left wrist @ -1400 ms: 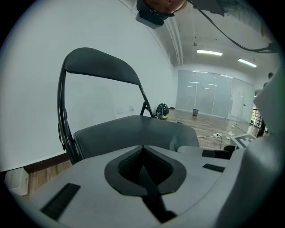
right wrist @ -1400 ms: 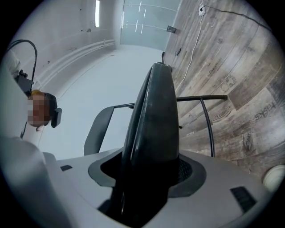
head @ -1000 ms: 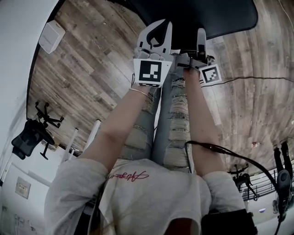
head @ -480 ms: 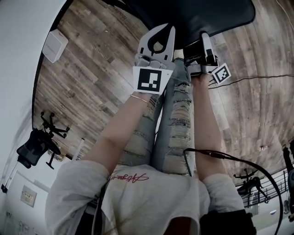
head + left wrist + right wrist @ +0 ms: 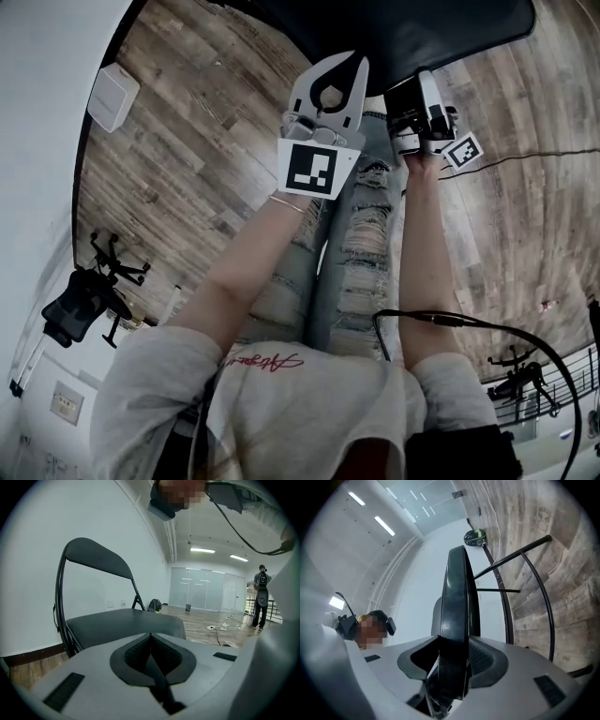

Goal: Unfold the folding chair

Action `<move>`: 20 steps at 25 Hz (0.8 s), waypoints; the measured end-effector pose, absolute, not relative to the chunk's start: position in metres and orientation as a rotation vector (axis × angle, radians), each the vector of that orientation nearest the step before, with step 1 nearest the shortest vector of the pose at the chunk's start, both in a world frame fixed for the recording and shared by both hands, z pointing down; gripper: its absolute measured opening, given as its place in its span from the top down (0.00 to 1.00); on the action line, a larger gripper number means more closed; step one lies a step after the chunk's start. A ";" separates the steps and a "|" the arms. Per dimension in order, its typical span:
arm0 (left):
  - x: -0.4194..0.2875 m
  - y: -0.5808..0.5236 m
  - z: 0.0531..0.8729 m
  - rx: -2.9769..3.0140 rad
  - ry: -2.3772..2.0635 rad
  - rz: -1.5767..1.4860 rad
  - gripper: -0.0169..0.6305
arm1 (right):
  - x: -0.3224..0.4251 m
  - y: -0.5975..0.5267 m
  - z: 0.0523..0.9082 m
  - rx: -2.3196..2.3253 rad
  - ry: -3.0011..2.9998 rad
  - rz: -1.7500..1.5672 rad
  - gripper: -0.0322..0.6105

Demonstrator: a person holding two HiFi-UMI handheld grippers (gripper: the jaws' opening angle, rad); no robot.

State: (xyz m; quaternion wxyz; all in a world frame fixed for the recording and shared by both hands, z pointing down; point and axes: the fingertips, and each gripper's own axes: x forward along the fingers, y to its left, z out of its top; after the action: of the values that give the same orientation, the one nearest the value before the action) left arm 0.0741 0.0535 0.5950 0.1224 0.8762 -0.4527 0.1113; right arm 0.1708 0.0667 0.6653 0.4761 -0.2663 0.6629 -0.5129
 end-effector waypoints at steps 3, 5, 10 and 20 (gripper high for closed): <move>0.072 0.054 0.593 2.545 -1.321 0.309 0.95 | 0.167 0.066 0.666 -0.650 1.716 -1.308 0.66; 0.072 0.055 0.592 2.540 -1.319 0.299 0.95 | 0.166 0.062 0.664 -0.693 1.715 -1.346 0.66; 0.080 0.063 0.591 2.590 -1.279 0.317 0.95 | 0.168 0.067 0.665 -0.704 1.702 -1.313 0.66; 0.078 0.057 0.583 2.565 -1.264 0.268 0.95 | 0.152 0.048 0.653 -0.667 1.887 -1.362 0.64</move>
State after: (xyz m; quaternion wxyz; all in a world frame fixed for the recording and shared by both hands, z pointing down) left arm 0.0783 0.0572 0.5833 0.1343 0.8850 -0.4362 0.0924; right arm 0.1521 0.0478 0.6525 0.3528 -0.2580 0.7293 -0.5263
